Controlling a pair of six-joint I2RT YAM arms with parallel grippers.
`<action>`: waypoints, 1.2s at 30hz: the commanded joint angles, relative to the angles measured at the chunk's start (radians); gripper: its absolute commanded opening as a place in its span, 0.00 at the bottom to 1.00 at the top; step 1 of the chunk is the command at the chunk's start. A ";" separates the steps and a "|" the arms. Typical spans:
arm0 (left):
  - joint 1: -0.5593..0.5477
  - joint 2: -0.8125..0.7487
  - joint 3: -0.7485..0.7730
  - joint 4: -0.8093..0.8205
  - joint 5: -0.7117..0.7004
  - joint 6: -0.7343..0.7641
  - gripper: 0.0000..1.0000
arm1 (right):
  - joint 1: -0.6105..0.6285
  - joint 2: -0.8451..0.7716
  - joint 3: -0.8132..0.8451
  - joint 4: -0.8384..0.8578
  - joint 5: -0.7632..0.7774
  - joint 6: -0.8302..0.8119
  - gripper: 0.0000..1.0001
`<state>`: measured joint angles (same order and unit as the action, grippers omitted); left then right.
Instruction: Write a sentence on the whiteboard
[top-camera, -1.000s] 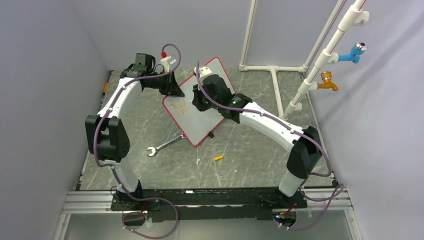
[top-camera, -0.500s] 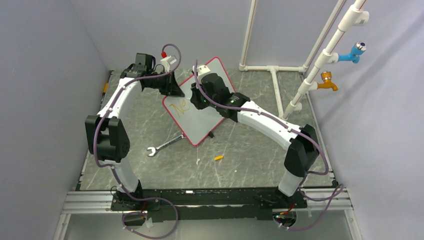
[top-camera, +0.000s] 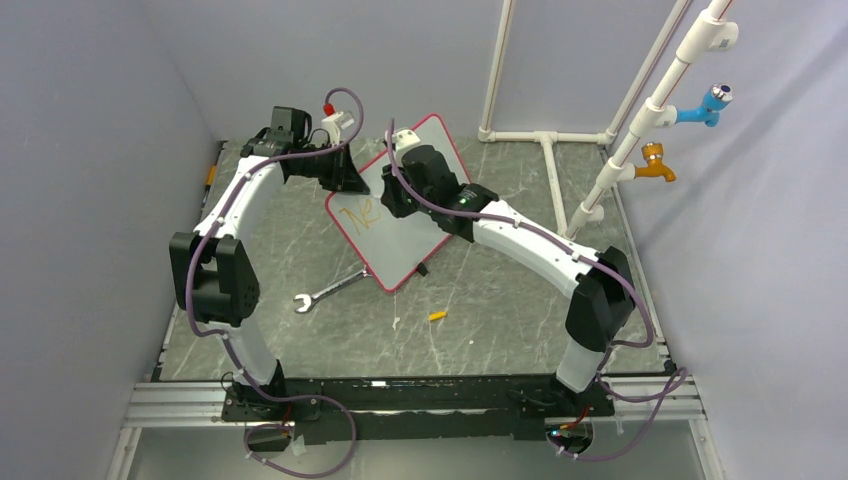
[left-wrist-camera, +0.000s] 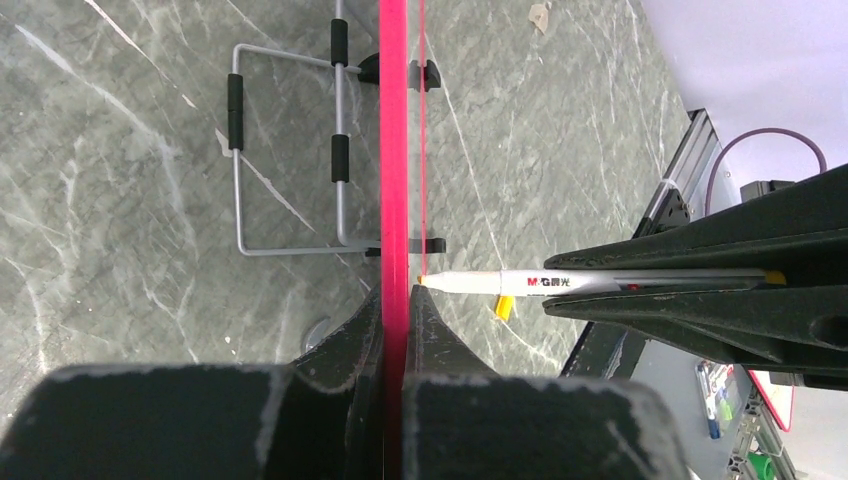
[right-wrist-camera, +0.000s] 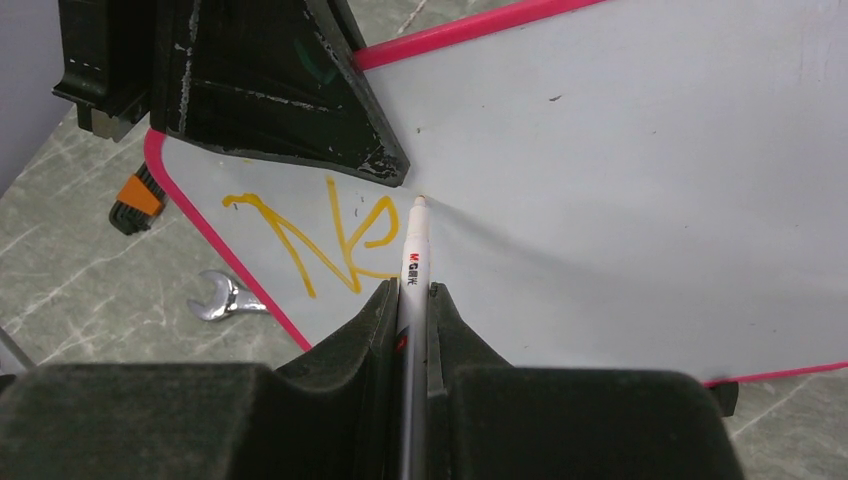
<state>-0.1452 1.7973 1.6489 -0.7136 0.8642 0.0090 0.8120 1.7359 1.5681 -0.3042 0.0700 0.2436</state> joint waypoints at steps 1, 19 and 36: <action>-0.022 -0.050 -0.008 0.030 0.016 0.052 0.00 | -0.005 0.001 -0.011 0.051 0.001 0.003 0.00; -0.028 -0.050 -0.008 0.028 0.012 0.054 0.00 | -0.008 -0.045 -0.144 0.062 0.021 0.022 0.00; -0.036 -0.053 -0.008 0.020 0.014 0.062 0.00 | -0.039 0.005 0.021 0.031 0.018 -0.008 0.00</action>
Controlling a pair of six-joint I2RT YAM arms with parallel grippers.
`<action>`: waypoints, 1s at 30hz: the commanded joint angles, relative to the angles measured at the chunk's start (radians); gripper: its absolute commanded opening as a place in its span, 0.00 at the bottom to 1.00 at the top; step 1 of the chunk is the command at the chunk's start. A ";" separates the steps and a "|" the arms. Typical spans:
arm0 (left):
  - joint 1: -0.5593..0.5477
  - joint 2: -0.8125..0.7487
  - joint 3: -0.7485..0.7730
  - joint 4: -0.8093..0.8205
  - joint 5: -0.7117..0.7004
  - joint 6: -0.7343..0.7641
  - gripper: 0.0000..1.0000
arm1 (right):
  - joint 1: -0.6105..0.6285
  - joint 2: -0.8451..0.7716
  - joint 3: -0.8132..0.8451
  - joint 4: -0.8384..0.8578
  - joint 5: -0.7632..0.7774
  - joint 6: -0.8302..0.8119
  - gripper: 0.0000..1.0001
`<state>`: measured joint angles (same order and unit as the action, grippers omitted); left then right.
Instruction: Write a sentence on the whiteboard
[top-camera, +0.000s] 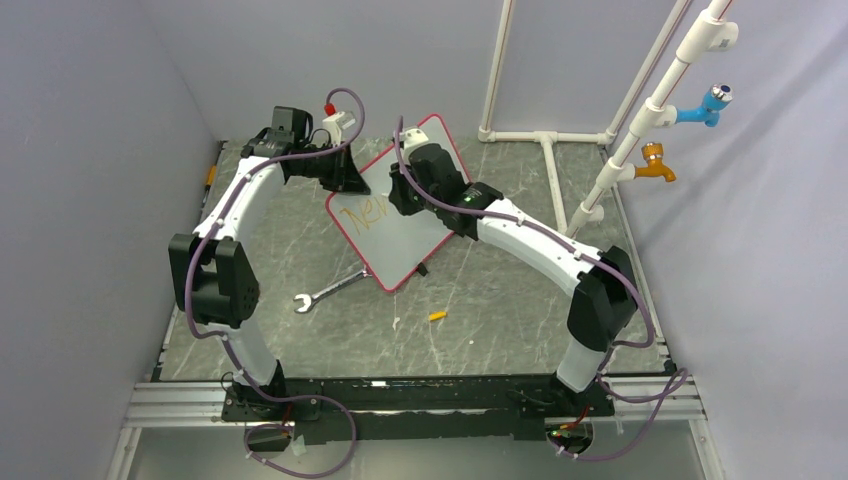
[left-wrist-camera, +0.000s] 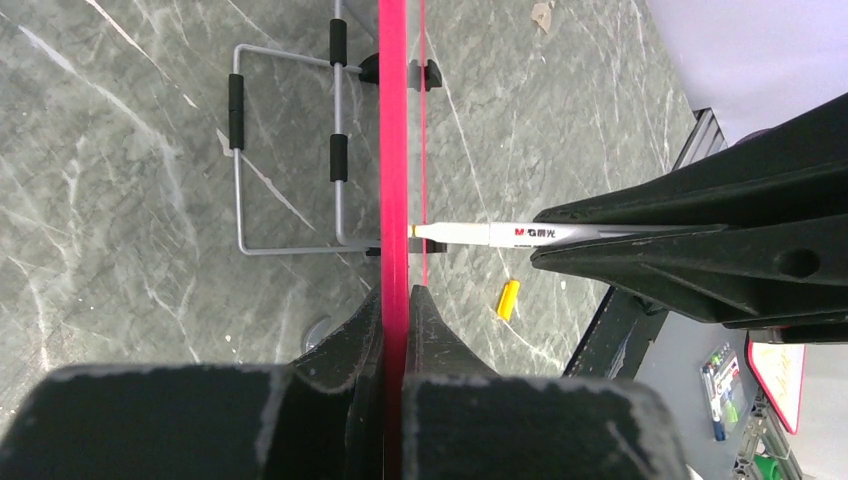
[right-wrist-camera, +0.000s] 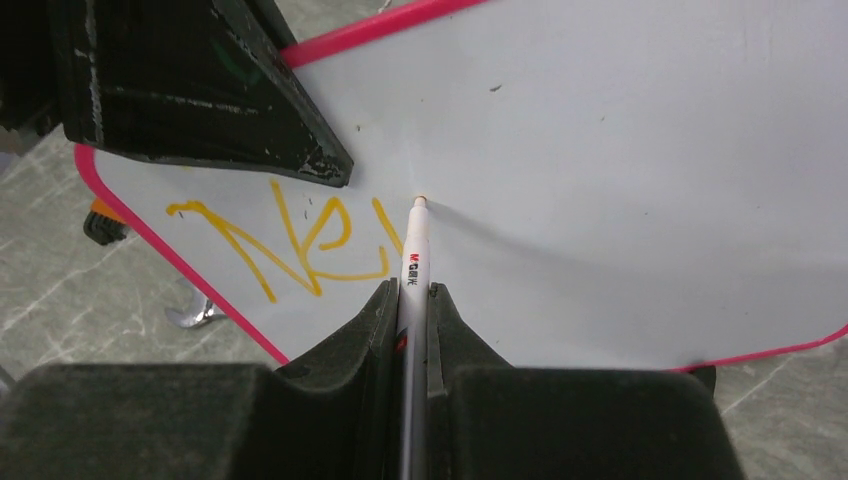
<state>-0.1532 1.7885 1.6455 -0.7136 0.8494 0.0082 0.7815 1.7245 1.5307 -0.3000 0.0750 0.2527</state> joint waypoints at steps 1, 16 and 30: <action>-0.029 -0.045 -0.004 0.020 0.027 0.064 0.00 | -0.011 0.019 0.063 0.026 0.013 -0.017 0.00; -0.033 -0.040 0.002 0.018 0.023 0.061 0.00 | -0.016 -0.021 -0.042 0.045 0.012 -0.001 0.00; -0.033 -0.040 0.002 0.017 0.020 0.062 0.00 | -0.020 -0.038 -0.075 0.047 0.029 -0.003 0.00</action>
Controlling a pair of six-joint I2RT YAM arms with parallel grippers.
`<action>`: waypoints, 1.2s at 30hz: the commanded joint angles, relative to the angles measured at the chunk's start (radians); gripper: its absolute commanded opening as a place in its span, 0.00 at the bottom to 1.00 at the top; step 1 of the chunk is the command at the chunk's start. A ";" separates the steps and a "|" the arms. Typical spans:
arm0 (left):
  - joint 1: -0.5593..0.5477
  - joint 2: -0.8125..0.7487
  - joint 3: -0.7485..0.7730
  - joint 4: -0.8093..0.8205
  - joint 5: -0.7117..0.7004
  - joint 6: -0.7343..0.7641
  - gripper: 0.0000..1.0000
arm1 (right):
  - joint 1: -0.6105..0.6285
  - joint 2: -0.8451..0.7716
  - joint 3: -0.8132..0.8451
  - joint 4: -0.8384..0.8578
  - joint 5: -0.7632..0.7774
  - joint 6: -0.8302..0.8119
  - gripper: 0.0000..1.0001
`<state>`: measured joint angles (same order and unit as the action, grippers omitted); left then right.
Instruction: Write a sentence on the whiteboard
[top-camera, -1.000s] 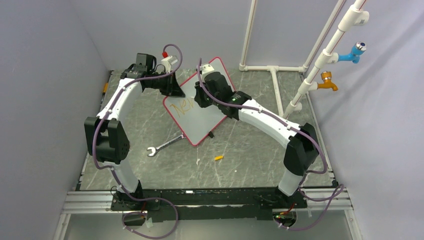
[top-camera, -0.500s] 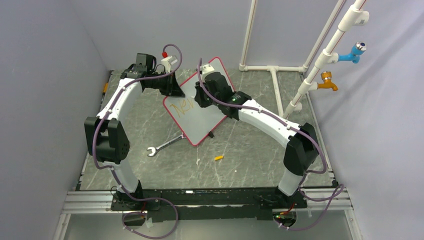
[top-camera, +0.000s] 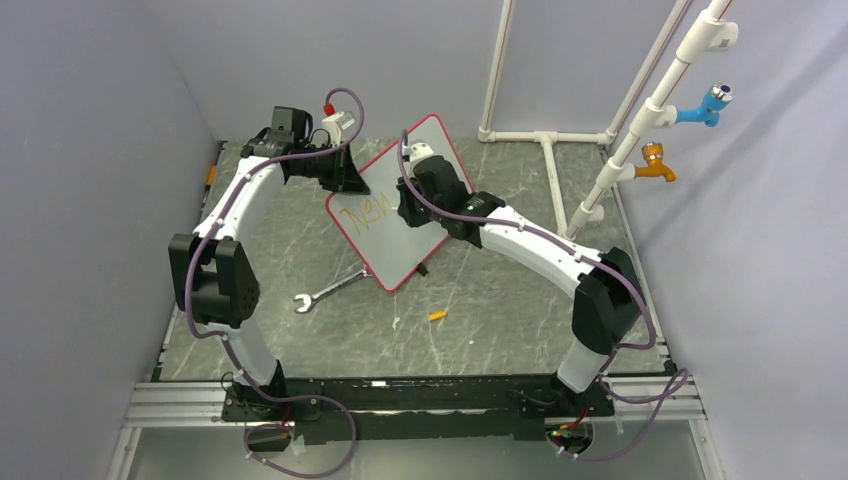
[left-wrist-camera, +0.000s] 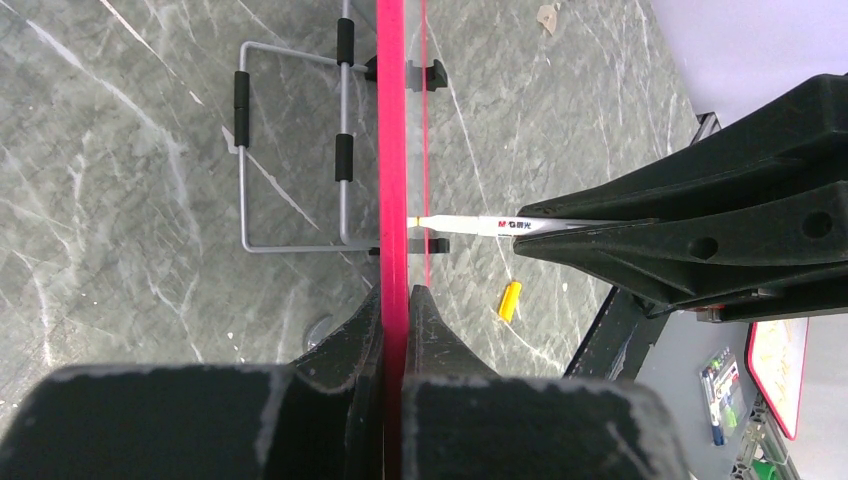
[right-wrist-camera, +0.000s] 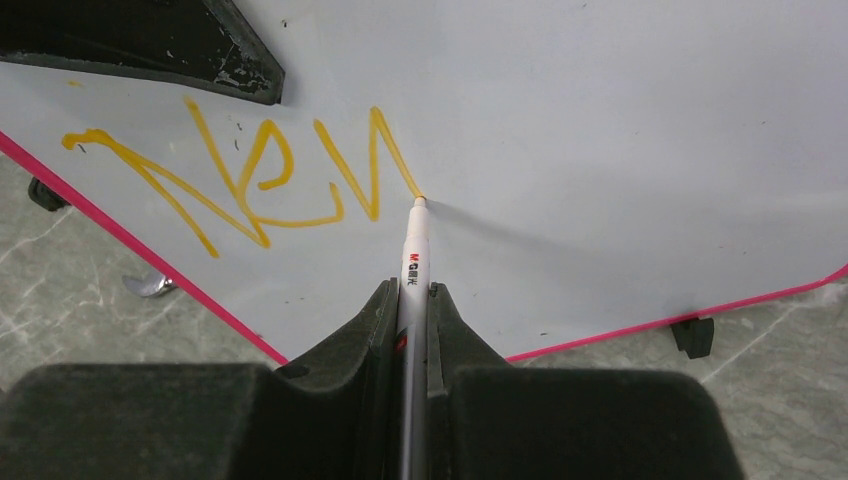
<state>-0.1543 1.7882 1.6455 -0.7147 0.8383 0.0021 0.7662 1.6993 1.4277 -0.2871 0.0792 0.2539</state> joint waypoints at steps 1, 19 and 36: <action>-0.033 -0.041 0.002 0.018 0.030 0.068 0.00 | -0.005 -0.010 0.037 0.034 0.027 -0.006 0.00; -0.036 -0.042 -0.002 0.019 0.023 0.069 0.00 | -0.012 0.038 0.192 -0.002 0.044 -0.042 0.00; -0.048 -0.089 -0.019 0.015 -0.083 0.029 0.00 | -0.019 -0.126 0.138 -0.055 0.050 -0.045 0.00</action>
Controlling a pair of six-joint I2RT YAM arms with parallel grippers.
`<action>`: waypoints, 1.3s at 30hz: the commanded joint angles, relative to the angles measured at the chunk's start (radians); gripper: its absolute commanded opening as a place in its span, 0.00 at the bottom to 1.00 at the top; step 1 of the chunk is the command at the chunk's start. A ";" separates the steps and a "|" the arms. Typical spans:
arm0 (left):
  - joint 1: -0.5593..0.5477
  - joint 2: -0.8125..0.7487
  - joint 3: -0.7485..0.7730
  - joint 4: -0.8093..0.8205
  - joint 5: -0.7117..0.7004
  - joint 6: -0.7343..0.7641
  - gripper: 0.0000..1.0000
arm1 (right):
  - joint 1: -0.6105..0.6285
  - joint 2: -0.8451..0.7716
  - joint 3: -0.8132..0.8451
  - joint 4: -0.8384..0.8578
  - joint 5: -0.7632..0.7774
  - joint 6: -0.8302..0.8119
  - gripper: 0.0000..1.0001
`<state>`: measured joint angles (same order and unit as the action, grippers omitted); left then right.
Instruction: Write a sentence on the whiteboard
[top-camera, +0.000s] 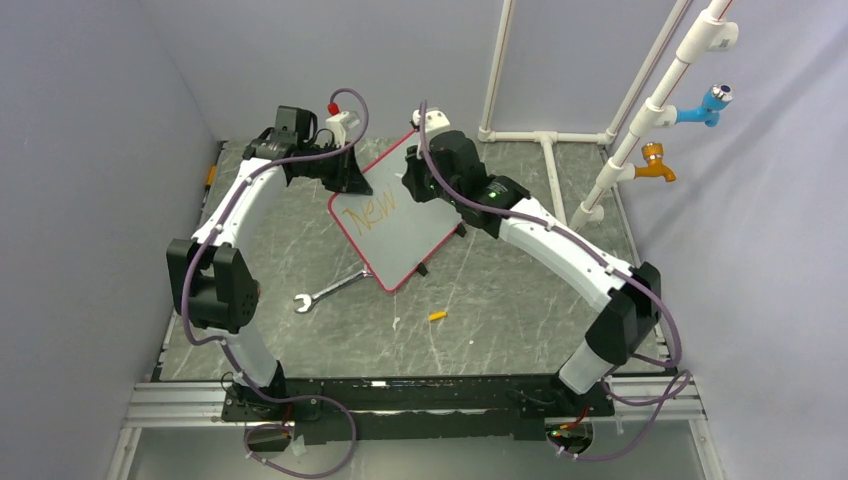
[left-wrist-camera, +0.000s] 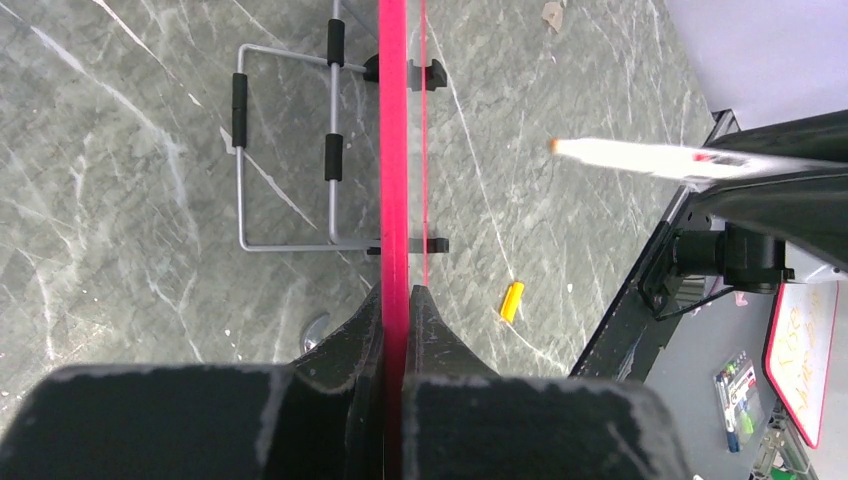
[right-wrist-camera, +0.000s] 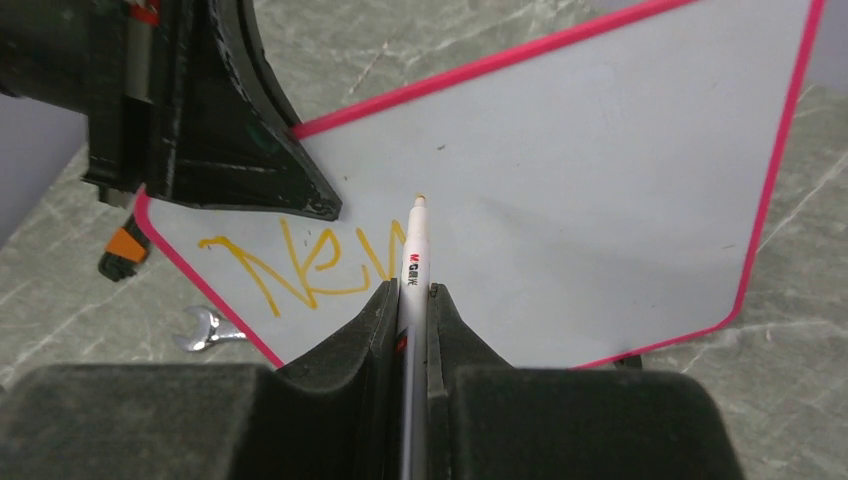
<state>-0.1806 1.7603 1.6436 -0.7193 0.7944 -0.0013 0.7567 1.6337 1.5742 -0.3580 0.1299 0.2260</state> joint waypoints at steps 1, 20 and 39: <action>-0.023 -0.068 -0.029 0.022 -0.039 0.032 0.00 | -0.012 -0.062 -0.007 0.013 -0.006 -0.017 0.00; -0.033 -0.059 -0.070 0.058 -0.020 0.040 0.00 | -0.100 -0.092 -0.063 0.097 -0.088 -0.002 0.00; -0.048 -0.070 -0.104 0.107 -0.021 0.008 0.00 | -0.102 -0.134 -0.172 0.187 -0.151 -0.012 0.00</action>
<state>-0.1936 1.7065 1.5700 -0.6472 0.7765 -0.0235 0.6533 1.5455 1.4185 -0.2333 -0.0036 0.2245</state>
